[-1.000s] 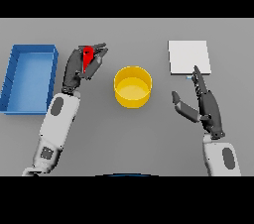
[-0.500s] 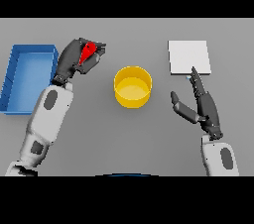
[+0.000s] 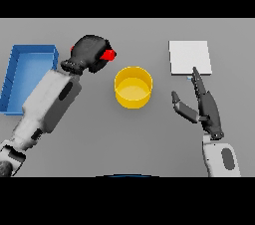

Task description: Pick up the red beaker and tilt it to pour out 1 green nut into yellow bowl. Pick up the yellow bowl and place it on the metallic measuring scale.

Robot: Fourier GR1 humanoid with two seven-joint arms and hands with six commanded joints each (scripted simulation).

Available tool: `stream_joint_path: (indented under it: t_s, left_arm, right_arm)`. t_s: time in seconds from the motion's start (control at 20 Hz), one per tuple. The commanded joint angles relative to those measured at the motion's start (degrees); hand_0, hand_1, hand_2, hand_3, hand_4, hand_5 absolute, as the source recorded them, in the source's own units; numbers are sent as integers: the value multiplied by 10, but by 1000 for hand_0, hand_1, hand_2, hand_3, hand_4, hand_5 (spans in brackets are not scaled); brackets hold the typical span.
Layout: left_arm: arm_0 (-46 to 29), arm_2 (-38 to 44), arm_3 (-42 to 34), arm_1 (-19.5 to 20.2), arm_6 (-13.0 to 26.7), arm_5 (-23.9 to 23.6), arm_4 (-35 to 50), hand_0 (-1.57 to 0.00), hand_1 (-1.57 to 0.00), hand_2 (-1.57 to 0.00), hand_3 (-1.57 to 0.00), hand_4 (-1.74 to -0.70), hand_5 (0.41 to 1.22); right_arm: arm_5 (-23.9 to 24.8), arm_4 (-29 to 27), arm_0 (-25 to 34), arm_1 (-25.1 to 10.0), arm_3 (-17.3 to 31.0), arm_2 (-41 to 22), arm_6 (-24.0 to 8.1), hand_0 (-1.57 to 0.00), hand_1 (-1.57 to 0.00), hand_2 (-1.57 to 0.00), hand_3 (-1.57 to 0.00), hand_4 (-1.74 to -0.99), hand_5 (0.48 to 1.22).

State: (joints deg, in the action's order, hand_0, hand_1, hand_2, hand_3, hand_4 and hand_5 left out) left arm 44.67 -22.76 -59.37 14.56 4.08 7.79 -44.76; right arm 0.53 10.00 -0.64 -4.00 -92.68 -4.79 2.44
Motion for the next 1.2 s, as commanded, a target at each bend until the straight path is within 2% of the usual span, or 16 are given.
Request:
stream_joint_path:
  t_s: [0.0,0.15,0.3,0.4,0.45,0.6,0.8,0.9,0.95,1.15]
  left_arm:
    - [15,-13,5,1,2,16,-13,-1571,-1571,-1571,-1570,-1734,1196]
    - [49,-50,23,16,-4,73,-50,-1571,-1571,-1571,-1571,-1606,1208]
    - [84,-92,38,18,3,118,-92,-1571,-1571,-1571,-1355,-1663,1214]
    - [107,-122,51,19,5,144,-120,-1571,-1571,-1571,-1315,-1685,1217]
    - [120,-136,65,10,9,149,-135,-1571,-1571,-1571,-1301,-1693,1218]
    - [150,-167,82,4,-11,173,-160,-1571,-1571,-1571,-1203,-1709,1219]
    - [181,-213,95,2,-39,174,-203,-1571,-1571,-1571,-1420,-1726,1220]
    - [193,-235,97,-9,-34,182,-224,-1571,-1571,-1571,-1475,-1731,1221]
    - [200,-243,103,-6,-47,179,-231,-1571,-1571,-1571,-1494,-1733,1221]
    - [205,-291,114,-9,-50,170,-275,-1571,-1571,-1571,-1539,-1737,1221]
  right_arm:
    - [-2,-4,-2,1,-5,0,1,1,1,1,1,-1290,694]
    - [-5,-19,-2,5,-2,7,-11,1,1,1,1,-1284,678]
    - [-6,-32,0,11,-1,13,-13,1,1,1,1,-1279,651]
    - [-6,-36,1,14,2,14,-18,1,1,1,1,-1292,635]
    - [-9,-38,-6,17,5,14,-7,1,1,1,1,-1299,627]
    - [-11,-44,-8,21,-1,13,-11,1,1,1,1,-1301,607]
    - [-14,-45,1,13,4,18,-15,1,1,1,1,-1300,601]
    - [-9,-39,-6,13,1,17,-7,1,1,1,1,-1298,599]
    - [-7,-33,-10,15,2,13,-4,1,1,1,1,-1299,601]
    - [-6,-36,-5,18,3,13,-8,1,1,1,1,-1287,604]
